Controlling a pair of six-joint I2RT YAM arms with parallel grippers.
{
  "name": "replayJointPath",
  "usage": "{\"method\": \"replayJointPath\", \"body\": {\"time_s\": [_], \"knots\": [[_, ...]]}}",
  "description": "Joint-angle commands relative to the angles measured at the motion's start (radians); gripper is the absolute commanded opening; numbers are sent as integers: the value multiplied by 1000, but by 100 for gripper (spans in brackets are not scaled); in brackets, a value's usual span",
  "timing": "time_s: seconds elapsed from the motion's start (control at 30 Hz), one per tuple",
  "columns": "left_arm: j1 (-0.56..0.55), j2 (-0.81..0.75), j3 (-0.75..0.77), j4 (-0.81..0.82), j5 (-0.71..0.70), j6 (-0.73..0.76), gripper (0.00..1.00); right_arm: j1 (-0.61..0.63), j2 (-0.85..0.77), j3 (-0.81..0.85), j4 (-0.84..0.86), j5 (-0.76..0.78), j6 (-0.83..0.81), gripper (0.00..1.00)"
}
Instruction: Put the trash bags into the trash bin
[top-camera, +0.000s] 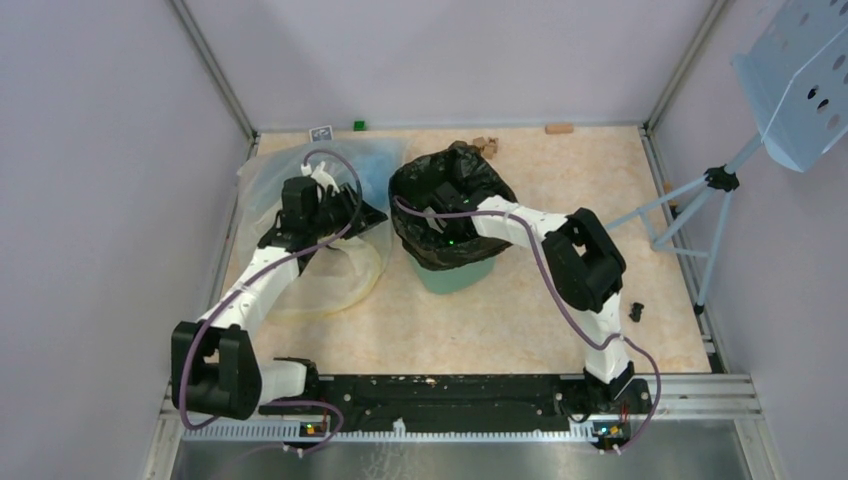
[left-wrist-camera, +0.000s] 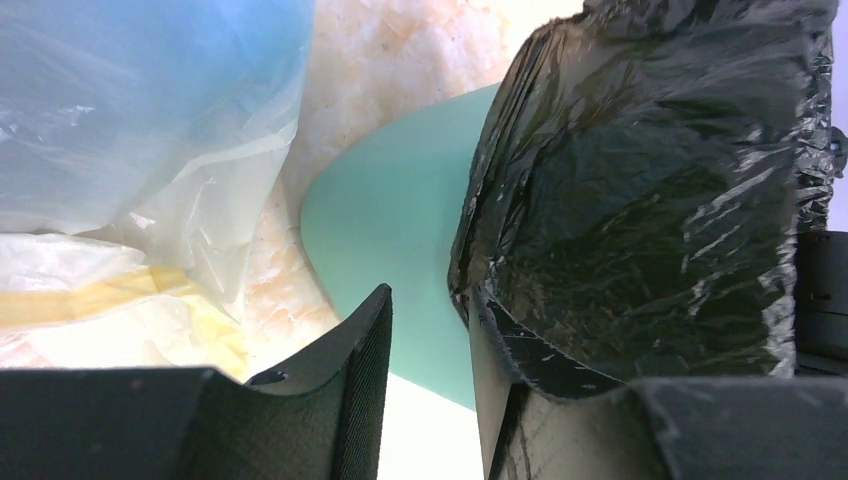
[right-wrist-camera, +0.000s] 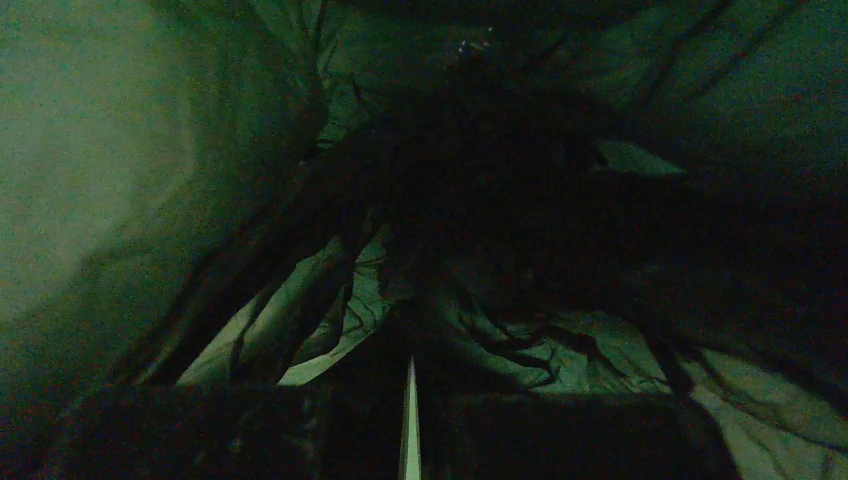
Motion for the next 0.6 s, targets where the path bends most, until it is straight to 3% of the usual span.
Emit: {"method": "replayJointPath", "body": {"time_s": [0.0,0.27,0.57], "knots": [[2,-53,61,-20,-16,45,39,0,33,-12,35,-13,-1,0],[2,-91,100,-54,-42,72,38,-11,48,-17,49,-15,6,0],[2,-114,111,-57,-36,86,39,-10,-111,-10,37,50,9,0]]}}
